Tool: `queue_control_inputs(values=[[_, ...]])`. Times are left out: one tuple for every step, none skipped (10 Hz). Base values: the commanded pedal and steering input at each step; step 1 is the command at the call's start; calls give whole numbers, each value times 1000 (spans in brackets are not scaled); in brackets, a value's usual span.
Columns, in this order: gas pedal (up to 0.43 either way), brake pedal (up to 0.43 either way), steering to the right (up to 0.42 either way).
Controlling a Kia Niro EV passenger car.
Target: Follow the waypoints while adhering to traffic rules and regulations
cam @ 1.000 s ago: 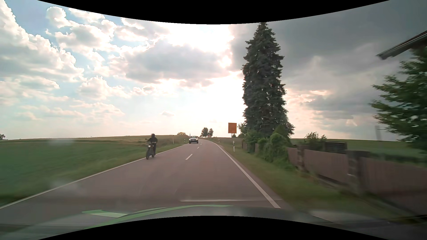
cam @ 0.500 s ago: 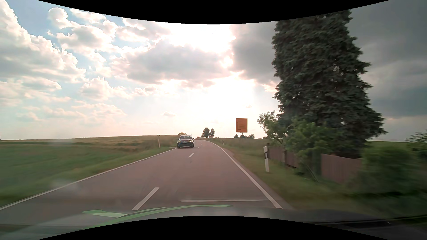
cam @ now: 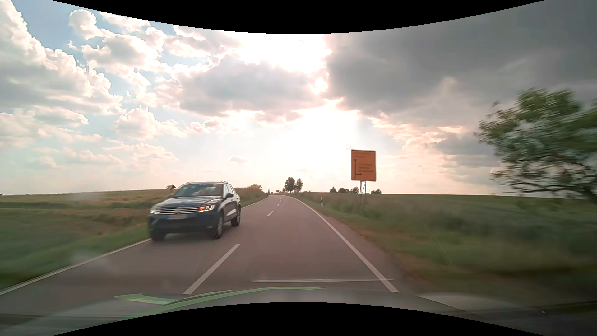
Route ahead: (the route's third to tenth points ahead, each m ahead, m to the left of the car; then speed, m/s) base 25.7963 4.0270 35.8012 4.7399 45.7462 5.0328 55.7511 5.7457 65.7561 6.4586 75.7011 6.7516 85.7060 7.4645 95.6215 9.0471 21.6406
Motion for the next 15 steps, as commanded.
queue_control_inputs(values=[[150, 0, -4], [98, 0, -4], [8, 0, -4], [0, 0, -4], [0, 0, -4], [0, 0, -4], [0, 0, -4], [0, 0, -3], [0, 0, -4], [0, 0, -4], [0, 0, -4], [0, 0, -3], [0, 0, -4], [0, 0, -4], [0, 0, -4]])
